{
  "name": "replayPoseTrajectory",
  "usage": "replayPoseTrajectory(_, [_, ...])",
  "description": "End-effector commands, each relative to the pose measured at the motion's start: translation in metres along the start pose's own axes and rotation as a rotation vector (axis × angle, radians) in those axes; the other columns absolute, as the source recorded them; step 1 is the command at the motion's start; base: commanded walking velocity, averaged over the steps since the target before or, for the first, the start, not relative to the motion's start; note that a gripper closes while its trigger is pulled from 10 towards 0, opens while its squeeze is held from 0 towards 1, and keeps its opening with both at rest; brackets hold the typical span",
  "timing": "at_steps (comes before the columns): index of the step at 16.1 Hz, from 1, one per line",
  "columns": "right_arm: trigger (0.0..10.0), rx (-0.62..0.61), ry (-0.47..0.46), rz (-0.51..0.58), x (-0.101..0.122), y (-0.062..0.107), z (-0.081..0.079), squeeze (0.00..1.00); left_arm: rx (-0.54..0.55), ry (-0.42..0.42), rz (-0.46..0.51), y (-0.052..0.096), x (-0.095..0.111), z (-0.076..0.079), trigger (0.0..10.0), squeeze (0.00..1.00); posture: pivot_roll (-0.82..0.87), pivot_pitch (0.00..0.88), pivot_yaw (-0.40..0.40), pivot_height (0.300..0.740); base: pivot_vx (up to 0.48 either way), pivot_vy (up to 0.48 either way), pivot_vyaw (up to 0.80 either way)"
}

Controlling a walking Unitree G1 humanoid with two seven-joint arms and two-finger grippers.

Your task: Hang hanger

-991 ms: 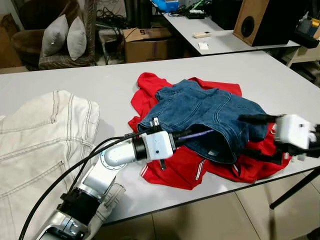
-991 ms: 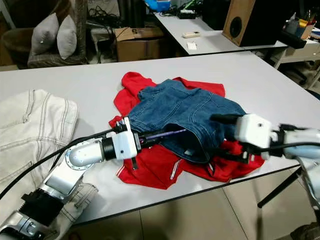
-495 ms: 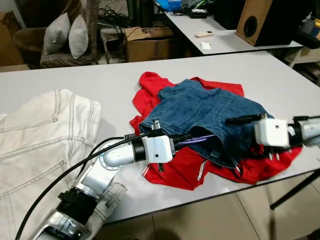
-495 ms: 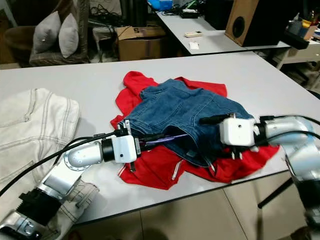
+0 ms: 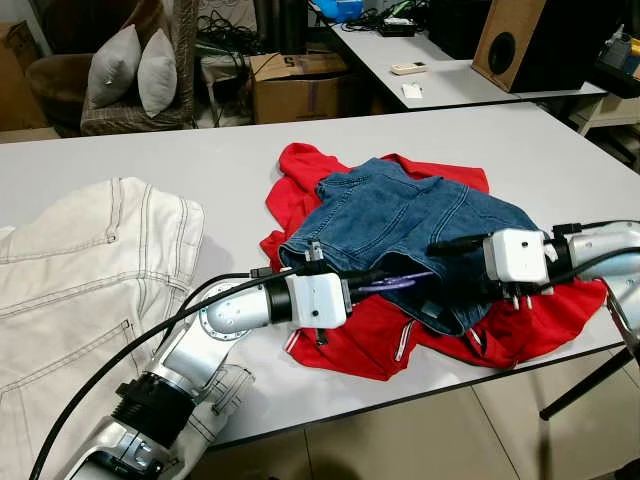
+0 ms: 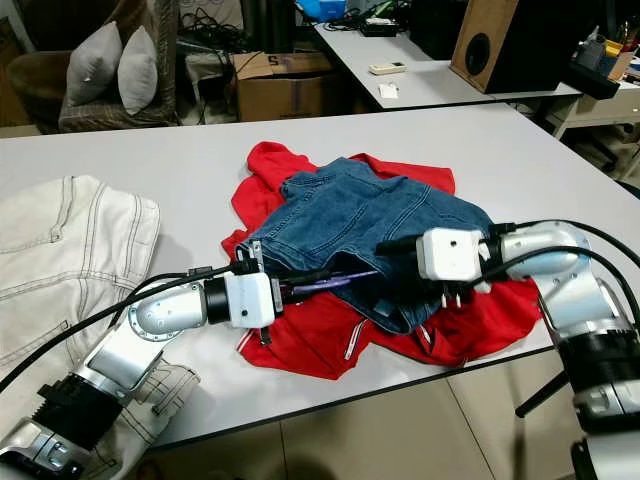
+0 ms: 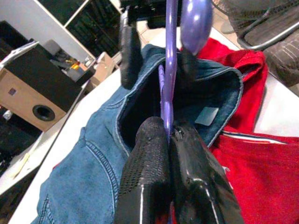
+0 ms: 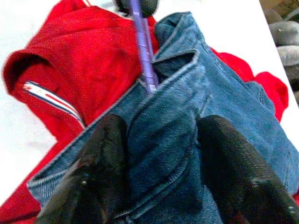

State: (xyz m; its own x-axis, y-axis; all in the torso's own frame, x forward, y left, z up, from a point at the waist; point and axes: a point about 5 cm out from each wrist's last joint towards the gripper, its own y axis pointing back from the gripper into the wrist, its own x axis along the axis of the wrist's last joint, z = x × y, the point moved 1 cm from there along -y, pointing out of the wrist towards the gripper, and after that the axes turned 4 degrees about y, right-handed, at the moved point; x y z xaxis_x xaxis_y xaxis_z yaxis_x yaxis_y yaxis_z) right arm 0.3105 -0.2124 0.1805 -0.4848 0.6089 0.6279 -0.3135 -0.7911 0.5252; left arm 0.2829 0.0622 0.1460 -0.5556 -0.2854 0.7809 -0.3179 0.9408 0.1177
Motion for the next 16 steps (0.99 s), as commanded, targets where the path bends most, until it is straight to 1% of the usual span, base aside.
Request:
replayPoseTrajectory(1, [0.0,0.006,0.0,-0.003,0.0,-0.001,0.003,0.0,-0.027,-0.054,0.025,-0.004,0.01,-0.003,10.0,0.0,-0.03,0.005,-0.022,0.74,0.0,0.0,0.0])
replayPoseTrajectory(5, [0.0,0.03,0.0,0.002,-0.001,-0.006,0.002,0.0,-0.039,-0.07,0.04,-0.006,0.014,-0.001,10.0,0.0,-0.03,0.003,-0.022,0.74,0.0,0.0,0.0])
replayPoseTrajectory(11, [0.0,0.045,-0.007,0.01,-0.002,-0.015,0.001,0.0,-0.059,-0.117,0.065,-0.009,0.023,-0.002,10.0,0.0,-0.03,0.0,-0.024,0.74,0.0,0.0,0.0])
replayPoseTrajectory(16, [0.0,0.053,-0.015,0.02,0.0,-0.019,0.001,0.0,-0.048,-0.142,0.086,-0.012,0.029,-0.006,10.0,0.0,-0.03,0.0,-0.025,0.74,0.0,0.0,0.0])
